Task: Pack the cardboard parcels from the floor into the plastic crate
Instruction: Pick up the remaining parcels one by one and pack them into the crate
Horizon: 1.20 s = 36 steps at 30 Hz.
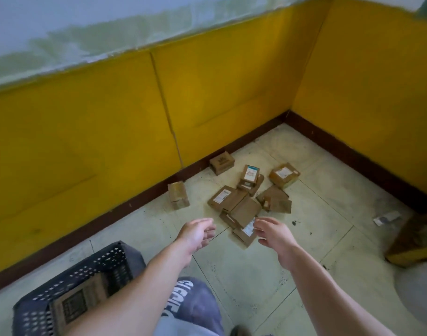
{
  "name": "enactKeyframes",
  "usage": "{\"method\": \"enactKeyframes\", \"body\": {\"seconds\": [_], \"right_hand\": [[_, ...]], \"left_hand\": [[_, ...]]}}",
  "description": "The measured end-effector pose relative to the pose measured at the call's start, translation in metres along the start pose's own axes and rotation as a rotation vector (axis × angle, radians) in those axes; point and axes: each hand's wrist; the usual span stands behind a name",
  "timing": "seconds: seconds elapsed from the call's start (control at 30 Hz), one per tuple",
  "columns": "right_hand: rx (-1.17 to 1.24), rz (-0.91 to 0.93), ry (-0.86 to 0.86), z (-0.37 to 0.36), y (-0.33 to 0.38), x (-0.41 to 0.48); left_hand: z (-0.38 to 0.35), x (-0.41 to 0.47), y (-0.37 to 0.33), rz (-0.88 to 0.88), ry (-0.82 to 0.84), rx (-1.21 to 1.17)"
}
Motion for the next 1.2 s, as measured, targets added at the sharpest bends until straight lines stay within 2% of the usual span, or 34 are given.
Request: {"method": "enactKeyframes", "body": {"seconds": [0.27,0.5,0.67,0.83,0.97,1.1,1.2], "right_hand": [[-0.066,-0.040,0.125,-0.047,0.061,0.107],[-0.148,-0.217,0.139,-0.121,0.109,0.227],[-0.089,-0.320,0.138,-0.165,0.122,0.314],[-0.021,-0.413,0.197,-0.205,0.101,0.394],[-0.051,-0.476,0.213,-0.233,0.058,0.457],[-0.090,-0.487,0.205,-0.255,0.009,0.512],[-0.076,-0.483,0.199,-0.262,-0.027,0.543]], "left_hand": [[0.030,0.106,-0.039,0.092,-0.113,-0.072],[0.087,0.237,-0.060,0.275,-0.152,-0.091],[0.122,0.335,-0.050,0.367,-0.159,-0.011],[0.135,0.437,-0.021,0.402,-0.147,0.073],[0.132,0.516,0.016,0.431,-0.170,0.163],[0.134,0.601,0.054,0.407,-0.221,0.333],[0.139,0.666,0.090,0.380,-0.296,0.580]]}}
Point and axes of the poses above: each hand's wrist, its own x-axis towards the middle knuckle, its own z-axis out of the back of the hand, y = z × x, and after that the axes turned 1 degree about z, right-handed
